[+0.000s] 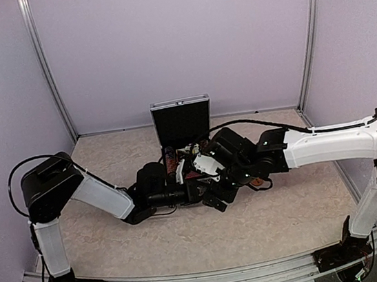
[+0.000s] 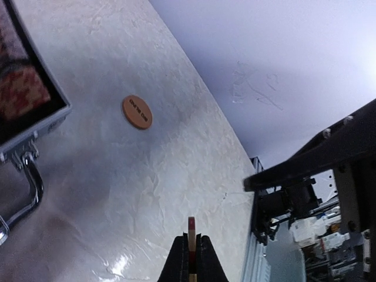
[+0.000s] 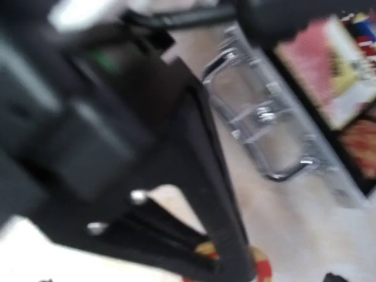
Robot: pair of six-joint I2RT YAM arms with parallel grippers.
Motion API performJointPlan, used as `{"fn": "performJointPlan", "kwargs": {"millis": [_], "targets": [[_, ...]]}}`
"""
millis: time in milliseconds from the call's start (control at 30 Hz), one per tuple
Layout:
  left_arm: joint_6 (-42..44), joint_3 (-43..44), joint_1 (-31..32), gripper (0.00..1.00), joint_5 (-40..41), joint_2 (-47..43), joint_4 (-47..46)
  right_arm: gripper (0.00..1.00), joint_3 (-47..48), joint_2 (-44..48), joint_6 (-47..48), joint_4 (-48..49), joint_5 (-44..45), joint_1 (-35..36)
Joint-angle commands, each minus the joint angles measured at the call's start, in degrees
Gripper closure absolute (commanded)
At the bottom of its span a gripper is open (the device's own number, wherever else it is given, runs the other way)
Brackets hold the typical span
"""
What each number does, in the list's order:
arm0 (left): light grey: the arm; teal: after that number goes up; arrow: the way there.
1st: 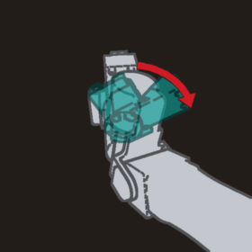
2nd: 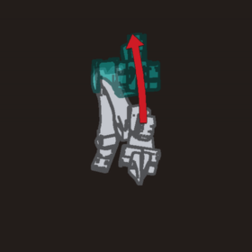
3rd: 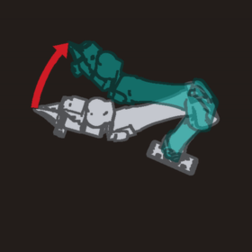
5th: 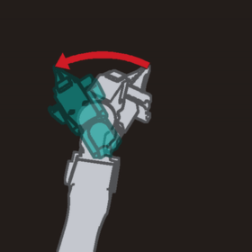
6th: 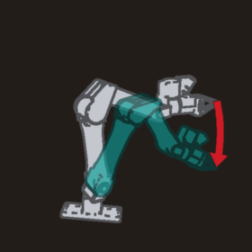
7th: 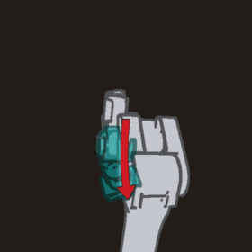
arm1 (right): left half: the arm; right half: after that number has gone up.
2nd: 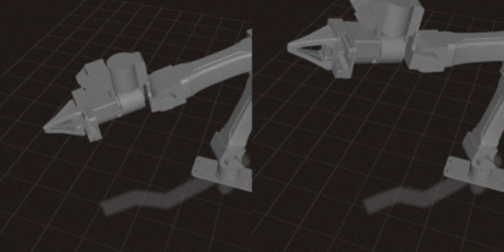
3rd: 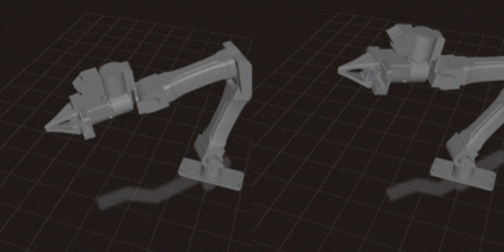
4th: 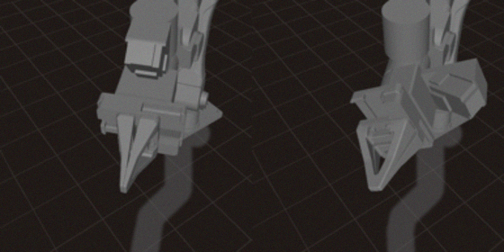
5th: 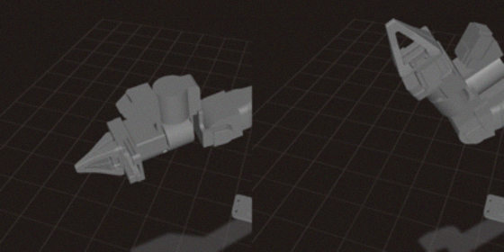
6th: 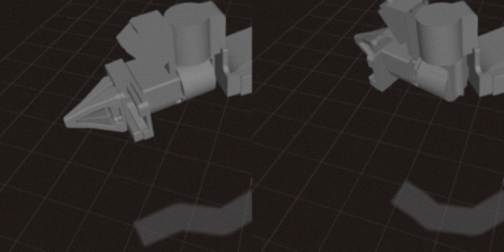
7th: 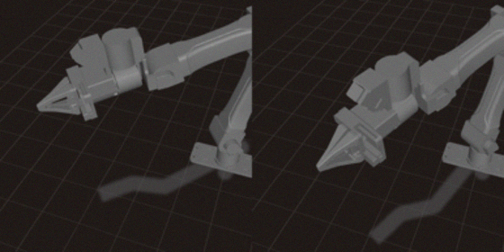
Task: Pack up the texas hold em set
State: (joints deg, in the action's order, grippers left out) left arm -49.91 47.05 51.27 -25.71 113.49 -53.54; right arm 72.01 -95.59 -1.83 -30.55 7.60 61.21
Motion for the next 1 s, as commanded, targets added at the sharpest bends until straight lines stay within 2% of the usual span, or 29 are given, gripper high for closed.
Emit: {"fn": "performJointPlan", "kwargs": {"millis": [0,200,433,733,967], "targets": [[19.58,7.97,0.11,1.0,3.11,-4.06,19.37,0.0,-1.6,6.28,-2.9,0.23,6.07,-0.24],[35.34,17.04,-1.16,1.0,9.19,-4.44,31.63,0.0,-4.7,11.22,-8.5,-0.46,8.99,-4.86],[45.18,25.28,-2.84,1.0,9.72,-0.26,41.29,0.0,-7.93,14.68,-12.17,0.04,8.89,-9.67],[59.03,30.61,-2.86,1.0,14.7,3.14,47.72,0.0,-9.4,15.55,-13.67,0.84,8.39,-12.65],[65.19,33.26,-2.73,1.0,17.42,4.78,49.33,0.0,-10.37,15.27,-14.23,1.02,7.98,-12.83]]}}
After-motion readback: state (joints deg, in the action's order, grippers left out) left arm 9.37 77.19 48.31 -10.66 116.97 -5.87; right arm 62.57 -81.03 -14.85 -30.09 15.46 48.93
